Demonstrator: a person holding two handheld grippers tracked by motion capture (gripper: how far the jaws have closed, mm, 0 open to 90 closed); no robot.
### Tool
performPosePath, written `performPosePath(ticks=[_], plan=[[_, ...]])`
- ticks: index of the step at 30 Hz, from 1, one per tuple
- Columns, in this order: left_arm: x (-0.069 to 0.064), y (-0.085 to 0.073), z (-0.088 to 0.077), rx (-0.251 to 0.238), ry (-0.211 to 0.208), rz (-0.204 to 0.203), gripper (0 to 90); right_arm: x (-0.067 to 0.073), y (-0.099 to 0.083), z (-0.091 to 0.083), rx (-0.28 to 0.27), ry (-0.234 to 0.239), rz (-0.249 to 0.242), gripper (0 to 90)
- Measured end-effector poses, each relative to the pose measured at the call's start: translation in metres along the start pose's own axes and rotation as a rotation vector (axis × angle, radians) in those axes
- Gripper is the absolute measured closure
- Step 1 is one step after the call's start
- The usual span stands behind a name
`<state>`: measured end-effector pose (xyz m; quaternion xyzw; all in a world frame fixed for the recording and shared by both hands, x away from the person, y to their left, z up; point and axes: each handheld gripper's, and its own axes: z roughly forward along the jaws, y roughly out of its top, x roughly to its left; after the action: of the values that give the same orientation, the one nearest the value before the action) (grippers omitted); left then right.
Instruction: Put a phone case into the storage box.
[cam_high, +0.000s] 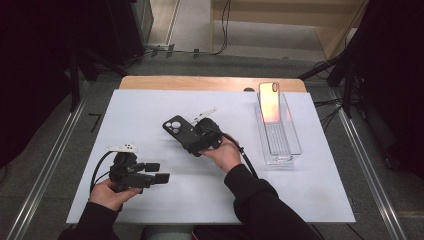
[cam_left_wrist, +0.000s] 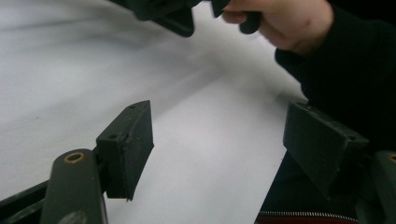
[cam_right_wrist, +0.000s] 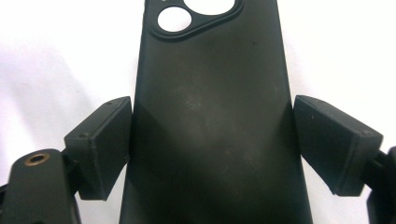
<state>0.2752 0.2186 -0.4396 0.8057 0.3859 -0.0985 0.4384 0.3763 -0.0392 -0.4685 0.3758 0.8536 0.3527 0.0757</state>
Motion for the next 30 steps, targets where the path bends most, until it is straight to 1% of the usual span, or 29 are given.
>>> performPosePath(ticks=[1,4,5,6,8,9,10,11,13,17,19,21,22,24,28,30], plan=[[-0.001,0.001,0.001,0.005,0.002,0.003,21.3,-0.001,0.0,-0.005,-0.003,0.007,0.006,13.8],[-0.003,0.002,0.003,0.032,0.001,0.005,22.4,-0.004,-0.002,-0.018,-0.019,0.015,0.004,13.8],[-0.004,0.002,0.004,0.038,0.007,0.016,22.8,-0.005,-0.003,-0.023,-0.026,0.019,0.005,13.8],[-0.005,0.003,0.005,0.047,0.018,0.015,22.8,-0.006,-0.004,-0.027,-0.028,0.029,0.009,13.8],[-0.006,0.003,0.006,0.054,0.028,0.005,22.9,-0.007,-0.007,-0.036,-0.035,0.032,0.014,13.8],[-0.007,0.003,0.006,0.046,0.037,0.001,22.9,-0.007,-0.008,-0.04,-0.041,0.035,0.01,13.8],[-0.008,0.001,0.005,0.027,0.045,0.0,24.3,-0.008,-0.01,-0.045,-0.045,0.036,0.015,13.8],[-0.01,0.0,0.004,0.006,0.049,0.0,27.8,-0.008,-0.012,-0.05,-0.051,0.041,0.012,13.8],[-0.01,0.0,0.005,0.011,0.031,-0.007,28.2,-0.009,-0.016,-0.059,-0.067,0.047,0.017,13.8],[-0.011,0.001,0.008,0.021,0.039,-0.007,28.2,-0.01,-0.029,-0.075,-0.072,0.048,0.012,13.7],[-0.013,0.002,0.009,0.016,0.057,-0.005,28.2,-0.012,-0.037,-0.083,-0.07,0.045,0.011,13.7],[-0.016,0.003,0.009,0.0,0.084,0.014,28.4,-0.014,-0.045,-0.091,-0.068,0.044,0.015,13.7],[-0.016,0.003,0.009,-0.003,0.087,0.013,30.8,-0.015,-0.049,-0.094,-0.068,0.041,0.018,13.8],[-0.016,0.005,0.011,0.003,0.065,0.005,31.4,-0.016,-0.058,-0.1,-0.072,0.039,0.027,13.7],[-0.015,0.007,0.015,-0.001,0.038,-0.007,31.5,-0.018,-0.075,-0.11,-0.069,0.037,0.047,13.7],[-0.015,0.009,0.016,-0.002,0.035,-0.011,31.5,-0.017,-0.083,-0.113,-0.069,0.038,0.058,13.7]])
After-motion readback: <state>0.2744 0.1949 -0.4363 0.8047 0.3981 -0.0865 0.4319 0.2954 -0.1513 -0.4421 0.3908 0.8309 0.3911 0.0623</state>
